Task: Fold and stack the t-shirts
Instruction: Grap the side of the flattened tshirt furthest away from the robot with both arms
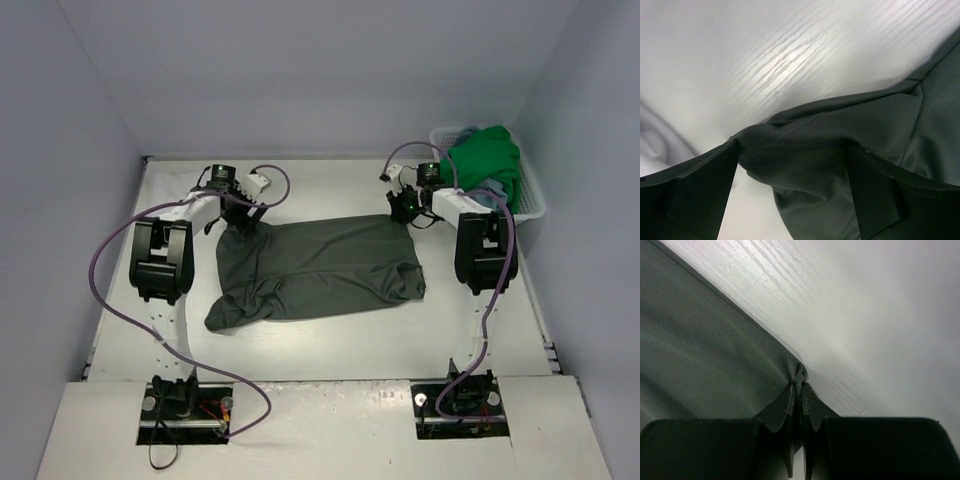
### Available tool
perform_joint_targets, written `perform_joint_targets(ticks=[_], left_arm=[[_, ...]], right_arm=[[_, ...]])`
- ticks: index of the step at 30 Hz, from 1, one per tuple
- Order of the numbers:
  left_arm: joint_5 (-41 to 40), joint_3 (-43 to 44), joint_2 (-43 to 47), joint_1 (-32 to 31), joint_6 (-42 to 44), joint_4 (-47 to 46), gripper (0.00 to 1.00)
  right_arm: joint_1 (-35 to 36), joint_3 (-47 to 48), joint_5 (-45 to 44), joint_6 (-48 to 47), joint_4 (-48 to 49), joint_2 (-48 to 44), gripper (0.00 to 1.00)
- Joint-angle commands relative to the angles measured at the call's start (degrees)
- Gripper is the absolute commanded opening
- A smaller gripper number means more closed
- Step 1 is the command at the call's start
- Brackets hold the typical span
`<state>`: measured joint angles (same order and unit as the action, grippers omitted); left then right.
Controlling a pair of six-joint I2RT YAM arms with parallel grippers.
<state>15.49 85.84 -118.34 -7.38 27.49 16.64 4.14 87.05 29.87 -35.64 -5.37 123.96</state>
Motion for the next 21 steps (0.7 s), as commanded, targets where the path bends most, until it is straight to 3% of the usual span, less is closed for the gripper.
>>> perform_joint_targets(ticks=[1,3,4,5,6,9,16,21], left_arm=[[6.21,5.56,-0.57,0.43,-0.94,4.44,0.8],[8.68,7.74,-2.41,0.35,-0.94,6.29,0.71],[9.64,9.15,-4.07,0.43,-1.03,8.12,0.5],[9.65,9.86,-4.09,0.43,-1.2,8.14,0.5],[9.83,10.39,-4.87,0.43,-1.29,8.92,0.39],[9.48,11.01,-5.58,0.43,-1.12,9.02,0.19],[7.19,10.93,-5.41,0.35,-1.55,8.05,0.0],[6.66,8.21,-2.69,0.43,-2.08,5.68,0.0]], right_arm=[[-0.27,-1.0,-0.16,-0.49,-1.4,-3.9,0.0],[-0.36,-1.35,-0.16,-0.66,-1.4,-4.16,0.0],[-0.28,-1.87,-0.16,-0.84,-1.4,-4.34,0.0],[-0.27,-1.88,-0.16,-0.84,-1.4,-4.34,0.0],[-0.27,-2.14,-0.16,-0.92,-1.4,-4.43,0.0],[-0.36,-2.32,-0.07,-1.01,-1.4,-4.17,0.0],[-0.1,-2.49,0.02,-0.66,-1.23,-3.81,0.0],[-0.19,-3.2,-1.12,-0.22,-0.79,-4.96,0.0]])
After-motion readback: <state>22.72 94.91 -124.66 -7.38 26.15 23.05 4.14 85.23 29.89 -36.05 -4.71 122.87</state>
